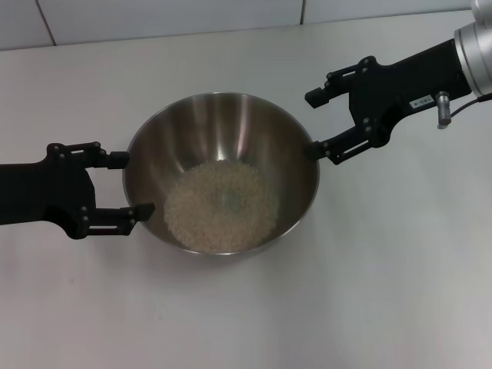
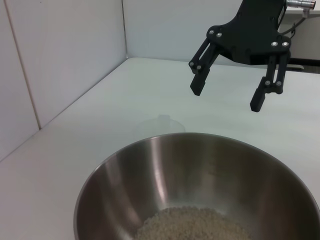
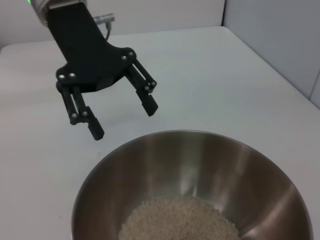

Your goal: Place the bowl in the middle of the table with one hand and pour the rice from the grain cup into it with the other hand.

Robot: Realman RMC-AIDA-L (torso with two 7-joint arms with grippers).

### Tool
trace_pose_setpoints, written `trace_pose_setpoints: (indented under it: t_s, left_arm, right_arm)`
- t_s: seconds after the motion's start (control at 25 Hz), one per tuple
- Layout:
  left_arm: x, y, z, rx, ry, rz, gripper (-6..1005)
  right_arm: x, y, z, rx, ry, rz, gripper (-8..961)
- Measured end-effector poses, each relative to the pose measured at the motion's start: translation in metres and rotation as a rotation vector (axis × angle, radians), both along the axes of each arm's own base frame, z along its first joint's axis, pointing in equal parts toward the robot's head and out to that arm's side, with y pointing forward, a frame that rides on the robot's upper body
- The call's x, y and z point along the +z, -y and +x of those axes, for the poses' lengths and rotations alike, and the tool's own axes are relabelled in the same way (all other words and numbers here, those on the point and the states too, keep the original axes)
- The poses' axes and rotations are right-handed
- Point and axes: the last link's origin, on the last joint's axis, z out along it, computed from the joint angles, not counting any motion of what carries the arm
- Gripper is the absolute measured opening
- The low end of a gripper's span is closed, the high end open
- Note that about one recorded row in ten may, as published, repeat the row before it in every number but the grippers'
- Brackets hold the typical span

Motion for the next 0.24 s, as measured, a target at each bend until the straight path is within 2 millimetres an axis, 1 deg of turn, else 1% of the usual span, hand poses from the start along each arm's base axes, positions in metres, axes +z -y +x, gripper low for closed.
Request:
trace_pose_setpoints:
  t_s: [0.24]
  left_arm:
    - [0.0001,0.0000,0.0000,0.000,0.000,0.000,815]
  right_arm:
    - [0.0003,0.0012,0.0026,-0.007,-0.003,0.007,829]
